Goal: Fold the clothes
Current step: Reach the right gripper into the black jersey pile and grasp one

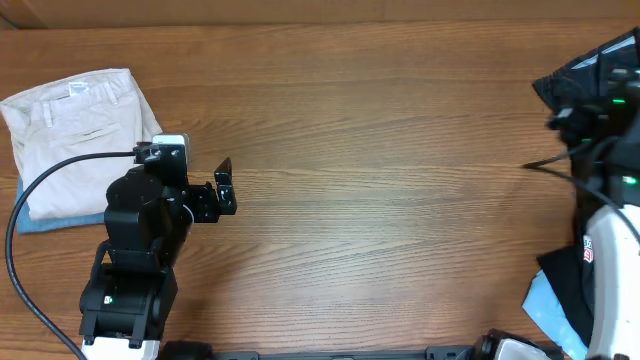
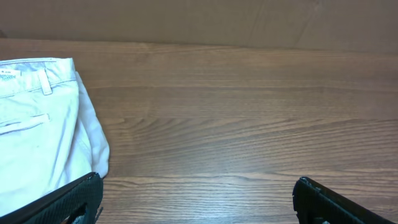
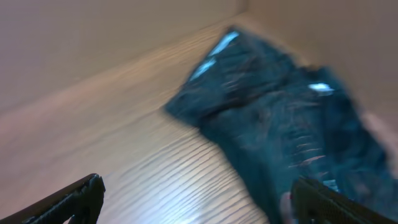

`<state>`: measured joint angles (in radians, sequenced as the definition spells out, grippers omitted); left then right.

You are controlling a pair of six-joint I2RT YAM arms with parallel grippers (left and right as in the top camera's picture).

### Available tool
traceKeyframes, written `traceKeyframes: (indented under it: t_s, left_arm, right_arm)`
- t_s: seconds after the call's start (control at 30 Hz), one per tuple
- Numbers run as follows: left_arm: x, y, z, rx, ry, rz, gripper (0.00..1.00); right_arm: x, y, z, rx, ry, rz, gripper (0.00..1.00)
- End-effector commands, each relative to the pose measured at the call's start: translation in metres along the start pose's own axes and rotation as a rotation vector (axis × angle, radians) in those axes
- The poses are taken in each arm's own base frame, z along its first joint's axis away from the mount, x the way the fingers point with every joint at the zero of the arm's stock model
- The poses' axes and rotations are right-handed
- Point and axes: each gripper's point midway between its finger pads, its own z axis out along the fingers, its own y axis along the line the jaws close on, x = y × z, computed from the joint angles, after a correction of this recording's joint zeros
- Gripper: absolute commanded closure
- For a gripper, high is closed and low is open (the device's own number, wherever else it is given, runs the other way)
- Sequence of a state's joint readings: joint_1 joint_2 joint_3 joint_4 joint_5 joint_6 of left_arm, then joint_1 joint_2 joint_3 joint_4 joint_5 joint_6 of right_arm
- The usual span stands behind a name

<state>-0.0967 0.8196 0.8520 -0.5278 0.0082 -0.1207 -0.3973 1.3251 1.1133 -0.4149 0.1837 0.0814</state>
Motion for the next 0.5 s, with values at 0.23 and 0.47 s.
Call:
traceKeyframes:
  t_s: [0.23, 0.47]
  left_arm:
    - [-0.013, -0.004, -0.006, 0.017, -0.033, 0.020, 0.00]
    - [-0.013, -0.004, -0.006, 0.017, -0.033, 0.021, 0.00]
  right_arm:
    - [0.020, -0.127, 0.064, 0.255, 0.058, 0.232, 0.04]
    - [0.052, -0.154, 0.103, 0.304, 0.117, 0.265, 0.16]
